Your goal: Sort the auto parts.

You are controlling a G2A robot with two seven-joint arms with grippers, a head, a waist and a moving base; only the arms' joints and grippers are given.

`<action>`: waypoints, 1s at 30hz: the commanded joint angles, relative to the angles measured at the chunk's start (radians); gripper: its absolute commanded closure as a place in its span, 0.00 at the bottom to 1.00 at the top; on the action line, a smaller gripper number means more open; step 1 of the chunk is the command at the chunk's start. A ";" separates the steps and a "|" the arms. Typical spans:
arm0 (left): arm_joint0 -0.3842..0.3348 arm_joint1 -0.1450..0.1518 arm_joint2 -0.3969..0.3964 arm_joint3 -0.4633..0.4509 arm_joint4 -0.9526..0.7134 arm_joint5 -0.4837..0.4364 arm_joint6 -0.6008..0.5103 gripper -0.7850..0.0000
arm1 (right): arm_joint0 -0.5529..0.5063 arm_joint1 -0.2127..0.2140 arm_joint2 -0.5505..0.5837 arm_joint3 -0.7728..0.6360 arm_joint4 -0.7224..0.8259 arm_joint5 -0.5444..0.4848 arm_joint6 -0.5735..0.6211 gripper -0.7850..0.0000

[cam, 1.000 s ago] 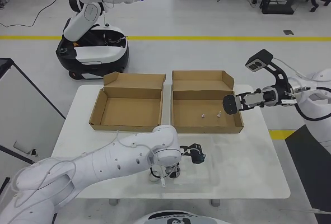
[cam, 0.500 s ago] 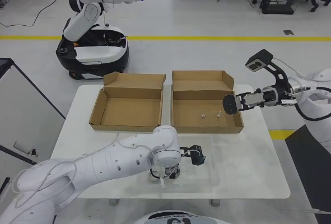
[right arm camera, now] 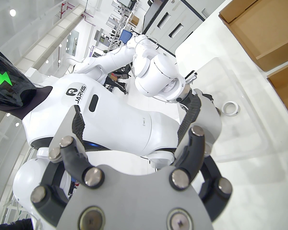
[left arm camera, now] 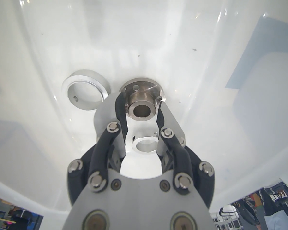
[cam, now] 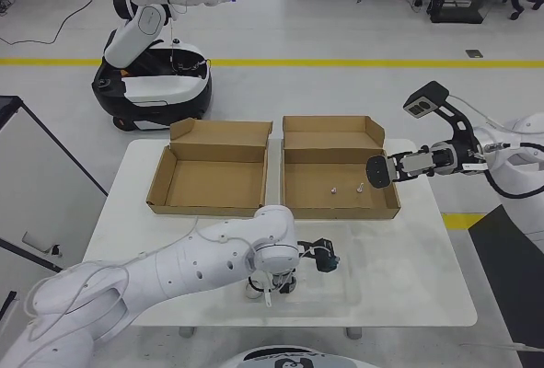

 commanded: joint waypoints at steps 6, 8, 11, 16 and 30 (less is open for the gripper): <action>0.003 -0.005 0.000 0.007 0.002 -0.001 -0.003 0.62 | 0.000 0.000 0.000 0.000 0.000 0.000 0.000 0.00; 0.004 -0.005 0.000 0.010 0.005 -0.002 -0.003 0.62 | 0.000 0.000 0.000 0.000 0.000 0.000 0.000 0.00; 0.005 -0.006 0.000 0.010 0.012 0.000 -0.003 0.63 | 0.000 0.000 0.000 0.000 0.000 0.000 0.000 0.00; 0.009 -0.004 -0.001 0.010 0.015 0.000 -0.003 0.62 | 0.000 0.000 0.000 0.000 0.000 0.000 0.000 0.00; 0.015 -0.007 0.001 0.007 0.055 0.022 -0.001 1.00 | 0.000 0.000 0.000 0.000 0.000 0.000 0.000 0.00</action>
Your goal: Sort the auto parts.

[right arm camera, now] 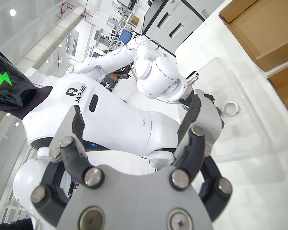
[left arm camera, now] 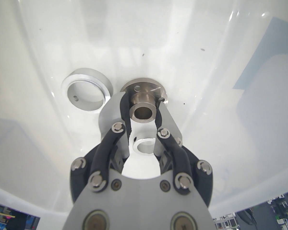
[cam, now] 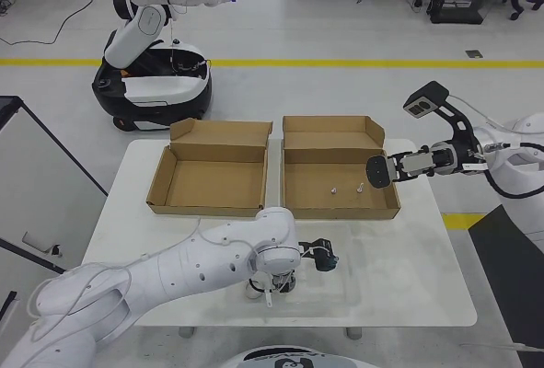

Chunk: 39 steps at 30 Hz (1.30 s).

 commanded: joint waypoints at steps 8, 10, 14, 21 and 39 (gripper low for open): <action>-0.014 0.017 -0.006 -0.066 0.036 0.028 -0.002 1.00 | 0.000 0.000 0.000 0.000 0.000 0.000 0.000 0.00; -0.035 0.030 -0.009 -0.099 0.028 0.040 -0.002 1.00 | 0.000 0.000 0.000 0.000 0.000 0.000 0.000 0.00; -0.080 0.058 -0.030 -0.180 -0.013 0.061 -0.002 1.00 | 0.000 0.000 0.000 0.000 0.000 0.000 0.000 0.00; -0.160 0.121 -0.094 -0.319 -0.093 0.084 -0.002 1.00 | 0.000 0.000 0.000 0.000 0.000 0.000 0.000 0.00; -0.025 0.289 -0.507 -0.465 -0.343 -0.132 0.105 1.00 | 0.000 0.000 0.000 0.000 0.000 0.000 0.000 0.00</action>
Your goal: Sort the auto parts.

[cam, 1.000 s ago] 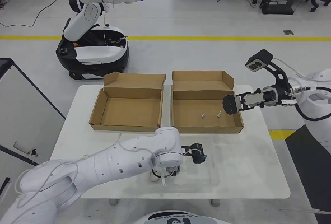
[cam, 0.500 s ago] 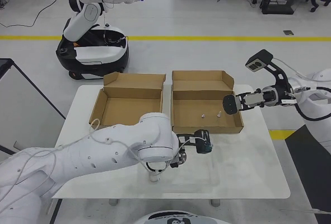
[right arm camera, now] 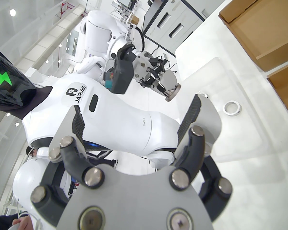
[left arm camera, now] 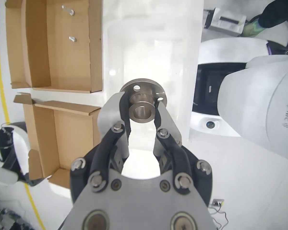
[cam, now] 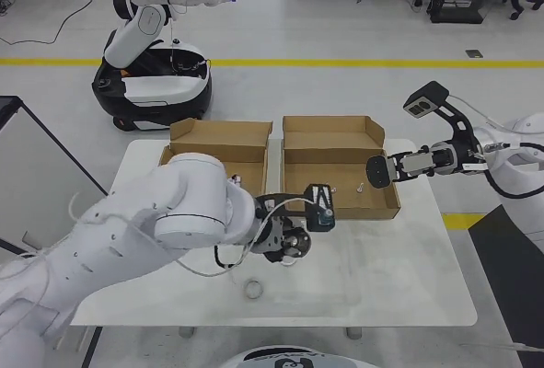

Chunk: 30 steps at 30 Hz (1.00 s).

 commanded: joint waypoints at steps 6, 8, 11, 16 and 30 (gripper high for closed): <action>0.158 0.070 -0.212 0.011 -0.071 -0.129 0.086 1.00 | 0.000 0.000 0.000 0.000 0.000 0.000 0.000 0.00; 0.205 0.089 -0.259 0.024 -0.094 -0.171 0.128 1.00 | 0.000 0.000 0.000 0.000 0.000 0.000 0.000 0.00; 0.271 0.115 -0.315 0.046 -0.138 -0.245 0.202 1.00 | 0.000 0.000 0.000 0.000 0.000 0.000 0.000 0.00; 0.359 0.155 -0.376 0.085 -0.214 -0.378 0.335 1.00 | 0.000 0.000 0.000 0.000 0.000 0.000 0.000 0.00; 0.469 0.236 -0.441 0.151 -0.523 -0.675 0.638 1.00 | 0.000 0.000 0.000 0.000 0.000 0.000 0.000 0.00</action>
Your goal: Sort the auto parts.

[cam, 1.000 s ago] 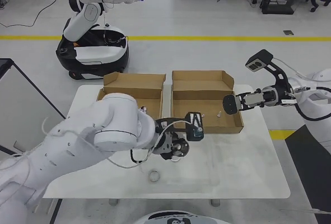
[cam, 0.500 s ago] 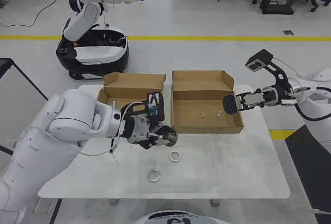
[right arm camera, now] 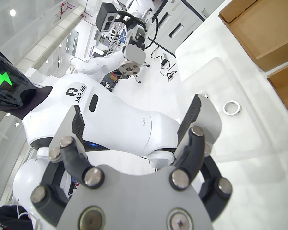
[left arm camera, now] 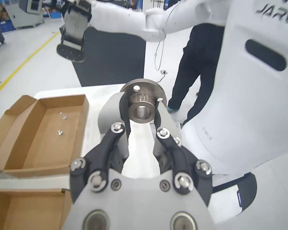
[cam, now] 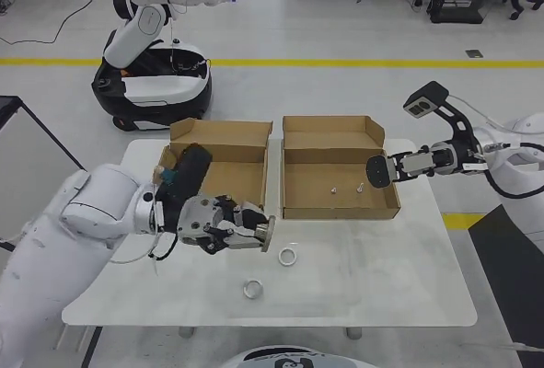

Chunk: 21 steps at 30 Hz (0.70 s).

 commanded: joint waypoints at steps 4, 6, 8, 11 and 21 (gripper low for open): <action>0.023 -0.004 -0.049 -0.018 -0.138 0.001 -0.006 1.00 | 0.000 0.000 0.000 0.000 0.000 0.000 0.000 0.00; 0.032 -0.009 -0.067 -0.027 -0.172 0.001 -0.006 1.00 | 0.000 0.000 0.000 0.000 0.000 0.000 0.000 0.00; 0.043 -0.016 -0.084 -0.032 -0.199 0.001 -0.006 1.00 | 0.000 0.000 0.000 0.000 0.000 0.000 0.000 0.00; 0.058 -0.029 -0.113 -0.043 -0.222 0.001 -0.006 1.00 | 0.000 0.000 0.000 0.000 0.000 0.000 0.000 0.00; 0.067 -0.035 -0.123 -0.045 -0.226 0.001 -0.006 1.00 | 0.000 0.000 0.000 0.000 0.000 0.000 0.000 0.00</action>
